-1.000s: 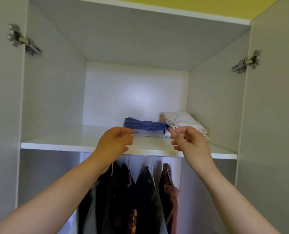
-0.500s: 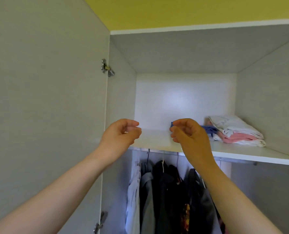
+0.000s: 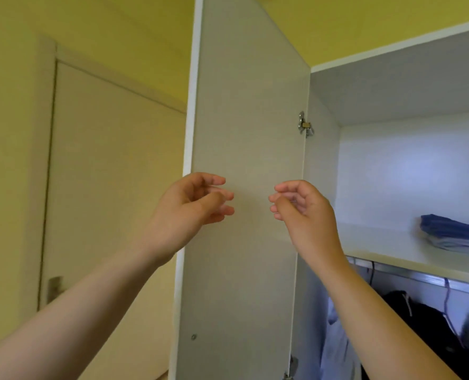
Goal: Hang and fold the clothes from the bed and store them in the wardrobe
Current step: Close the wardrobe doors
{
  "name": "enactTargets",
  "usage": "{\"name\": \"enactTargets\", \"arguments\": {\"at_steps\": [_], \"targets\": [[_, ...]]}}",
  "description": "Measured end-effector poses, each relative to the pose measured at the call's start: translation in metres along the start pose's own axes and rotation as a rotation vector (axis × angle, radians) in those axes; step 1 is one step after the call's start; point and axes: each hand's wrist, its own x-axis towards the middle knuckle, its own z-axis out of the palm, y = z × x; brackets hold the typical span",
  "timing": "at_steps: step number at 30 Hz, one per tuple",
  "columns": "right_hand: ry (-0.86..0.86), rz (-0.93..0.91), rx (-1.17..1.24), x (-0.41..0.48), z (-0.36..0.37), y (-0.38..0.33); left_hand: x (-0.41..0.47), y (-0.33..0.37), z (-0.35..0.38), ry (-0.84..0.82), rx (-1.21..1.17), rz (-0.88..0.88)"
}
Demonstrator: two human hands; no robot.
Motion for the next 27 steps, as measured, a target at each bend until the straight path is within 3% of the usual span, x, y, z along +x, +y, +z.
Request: {"name": "enactTargets", "arguments": {"at_steps": [5, 12, 21, 27], "targets": [[-0.017, -0.020, 0.039, 0.001, 0.024, 0.001, -0.005, 0.002, -0.024, 0.119, 0.103, 0.148], [-0.018, -0.026, 0.024, -0.001, 0.020, 0.000, -0.003, -0.017, -0.031, 0.269, 0.134, 0.034], [-0.006, -0.007, -0.041, -0.012, -0.004, -0.005, -0.018, -0.014, -0.004, 0.158, 0.139, -0.024], [0.023, -0.007, -0.075, -0.022, -0.035, -0.013, -0.031, -0.008, 0.019, 0.117, 0.084, 0.036]]}}
